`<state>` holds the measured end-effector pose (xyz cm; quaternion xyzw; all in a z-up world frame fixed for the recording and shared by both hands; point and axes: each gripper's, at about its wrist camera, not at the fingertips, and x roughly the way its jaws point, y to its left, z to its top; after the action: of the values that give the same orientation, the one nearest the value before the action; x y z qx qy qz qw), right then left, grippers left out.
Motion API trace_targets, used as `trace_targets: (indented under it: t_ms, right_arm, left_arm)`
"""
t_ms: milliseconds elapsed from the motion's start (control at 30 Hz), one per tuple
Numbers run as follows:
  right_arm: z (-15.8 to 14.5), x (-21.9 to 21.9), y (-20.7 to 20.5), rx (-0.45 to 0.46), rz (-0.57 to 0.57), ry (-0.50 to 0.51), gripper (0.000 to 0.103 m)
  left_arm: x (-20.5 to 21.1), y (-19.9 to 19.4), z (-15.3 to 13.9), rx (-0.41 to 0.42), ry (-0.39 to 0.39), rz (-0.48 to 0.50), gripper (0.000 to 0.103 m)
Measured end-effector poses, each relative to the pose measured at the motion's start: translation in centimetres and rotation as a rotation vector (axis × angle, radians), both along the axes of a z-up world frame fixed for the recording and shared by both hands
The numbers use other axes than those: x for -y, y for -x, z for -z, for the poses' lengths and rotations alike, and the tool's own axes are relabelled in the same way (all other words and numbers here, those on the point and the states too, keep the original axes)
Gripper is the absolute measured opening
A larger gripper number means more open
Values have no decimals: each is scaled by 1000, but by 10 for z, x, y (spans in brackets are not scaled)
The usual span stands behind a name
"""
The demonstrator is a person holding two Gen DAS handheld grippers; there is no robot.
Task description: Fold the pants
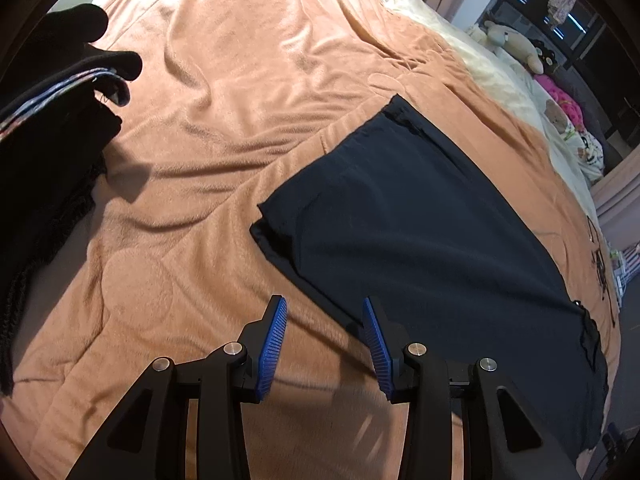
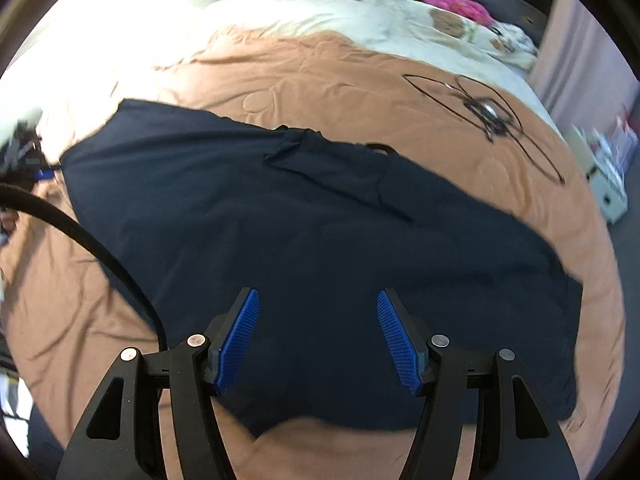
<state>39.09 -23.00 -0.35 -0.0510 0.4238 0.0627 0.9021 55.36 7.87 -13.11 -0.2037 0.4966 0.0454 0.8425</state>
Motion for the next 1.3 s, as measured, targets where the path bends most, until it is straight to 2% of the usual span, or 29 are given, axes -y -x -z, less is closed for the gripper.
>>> trace_targets:
  t_ms: [167,333,533,633,700,733,767,867,1133,1300]
  right_arm:
    - [-1,24,49,-10,76,-163,61]
    - [14,48,80,-27,172,-349,61]
    - [49,71,99,-49,299,-574,61]
    - [63,80,93,-64,324,-671,61]
    - [69,85,86,-65,314,-725,52]
    - [73,86,85,-66,302,-752,43]
    - [77,88,83,-72,305,-763,32]
    - [91,96,79,-109,326,-784,9]
    - [93,113,99,-114,317,-810,4]
    - [94,114,106,-100,321,-824,4]
  left_arm:
    - [3,8,0,0,11,34,43]
    - [5,16,1,0,23,47,43]
    - [4,21,4,-8,37,62,43]
    - [4,22,5,-9,55,70,43]
    - [4,21,6,-12,66,68,43]
    - [4,21,6,-12,73,65,43]
    - [4,20,7,-11,87,63,43]
    - [5,14,9,-7,124,60,43]
    - [-6,-1,12,42,236,8,43]
    - [-21,-10,4,81,229,-44,43]
